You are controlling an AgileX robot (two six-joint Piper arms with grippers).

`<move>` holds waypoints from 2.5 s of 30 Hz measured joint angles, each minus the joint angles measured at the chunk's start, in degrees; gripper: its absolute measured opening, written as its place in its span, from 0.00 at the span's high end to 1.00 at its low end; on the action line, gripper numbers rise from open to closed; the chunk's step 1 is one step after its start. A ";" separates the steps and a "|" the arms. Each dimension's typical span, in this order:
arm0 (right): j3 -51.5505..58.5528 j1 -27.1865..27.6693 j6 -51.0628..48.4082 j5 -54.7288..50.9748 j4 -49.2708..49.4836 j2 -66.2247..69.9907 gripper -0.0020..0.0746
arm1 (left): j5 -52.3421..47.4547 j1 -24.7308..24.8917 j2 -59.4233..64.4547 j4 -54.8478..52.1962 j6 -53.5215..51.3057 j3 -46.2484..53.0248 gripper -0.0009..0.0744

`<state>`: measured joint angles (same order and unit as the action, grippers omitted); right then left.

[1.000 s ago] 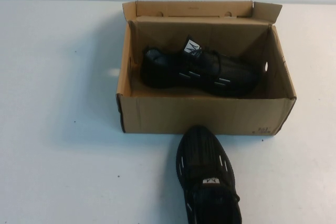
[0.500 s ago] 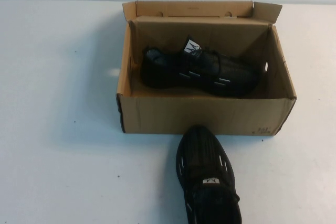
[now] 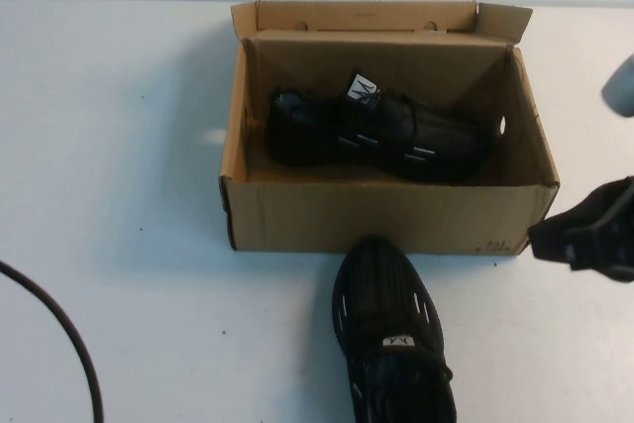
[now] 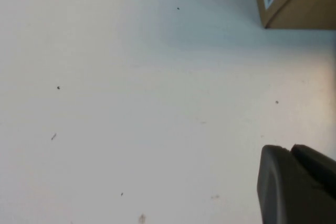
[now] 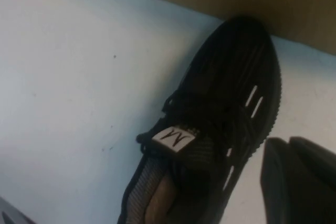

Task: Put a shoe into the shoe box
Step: Pick up the shoe from the table, then hand over the shoe

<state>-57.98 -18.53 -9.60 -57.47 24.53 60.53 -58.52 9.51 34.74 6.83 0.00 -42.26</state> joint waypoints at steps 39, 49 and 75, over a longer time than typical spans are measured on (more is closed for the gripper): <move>-0.50 -32.66 27.10 13.94 -15.69 33.40 0.75 | 2.96 0.00 0.69 4.46 -0.30 -0.36 0.99; -0.50 -32.66 26.32 13.00 -15.82 32.90 0.98 | 2.56 0.00 0.69 4.46 -0.38 -0.36 0.99; -18.27 -32.78 -12.05 -10.90 -31.52 16.75 0.98 | 2.09 0.00 0.69 15.64 -1.91 -0.36 0.99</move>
<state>-76.25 -51.30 -21.65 -68.37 -6.99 77.28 -56.42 9.51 35.44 22.47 -1.91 -42.61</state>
